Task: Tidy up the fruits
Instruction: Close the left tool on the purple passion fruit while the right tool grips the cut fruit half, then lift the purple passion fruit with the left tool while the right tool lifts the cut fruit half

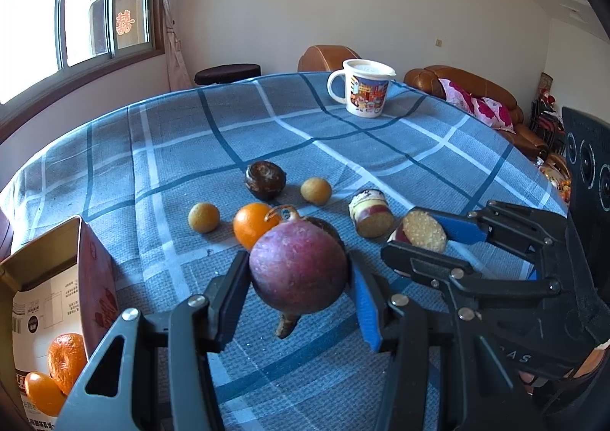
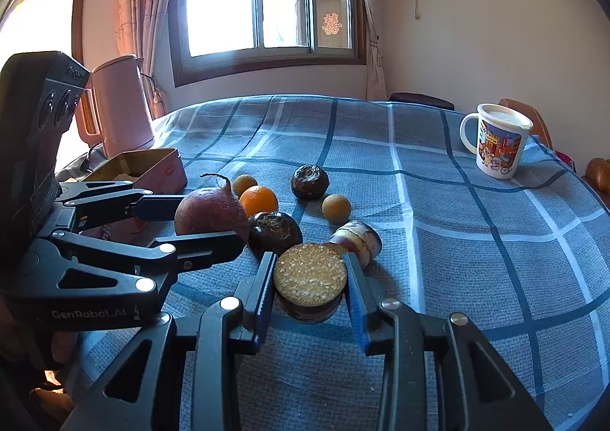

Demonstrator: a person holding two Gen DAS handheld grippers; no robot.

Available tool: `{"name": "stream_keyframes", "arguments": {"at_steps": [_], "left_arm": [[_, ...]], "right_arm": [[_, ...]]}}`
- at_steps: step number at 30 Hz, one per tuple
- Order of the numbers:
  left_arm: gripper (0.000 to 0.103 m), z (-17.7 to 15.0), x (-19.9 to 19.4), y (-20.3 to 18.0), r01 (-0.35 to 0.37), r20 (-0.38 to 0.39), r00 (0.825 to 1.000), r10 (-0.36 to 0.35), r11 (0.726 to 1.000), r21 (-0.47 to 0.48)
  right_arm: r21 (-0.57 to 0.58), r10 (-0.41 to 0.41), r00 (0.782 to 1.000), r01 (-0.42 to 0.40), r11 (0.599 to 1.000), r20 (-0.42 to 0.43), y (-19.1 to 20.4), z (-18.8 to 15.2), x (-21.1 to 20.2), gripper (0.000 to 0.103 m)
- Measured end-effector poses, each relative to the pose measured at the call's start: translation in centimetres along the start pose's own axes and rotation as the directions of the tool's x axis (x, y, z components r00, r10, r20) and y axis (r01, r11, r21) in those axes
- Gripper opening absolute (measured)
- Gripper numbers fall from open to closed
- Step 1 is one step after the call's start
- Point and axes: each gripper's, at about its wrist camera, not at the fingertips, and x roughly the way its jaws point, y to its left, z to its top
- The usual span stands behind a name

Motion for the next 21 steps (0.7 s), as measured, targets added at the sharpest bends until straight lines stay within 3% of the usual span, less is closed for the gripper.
{"name": "stream_keyframes", "arguments": {"at_steps": [21], "left_arm": [[0.053, -0.3, -2.5, 0.8, 0.013, 0.132, 0.991, -0.008, 0.999, -0.035]], "right_arm": [[-0.055, -0.002, 0.994, 0.008, 0.998, 0.106, 0.8, -0.4, -1.7, 0.036]]}}
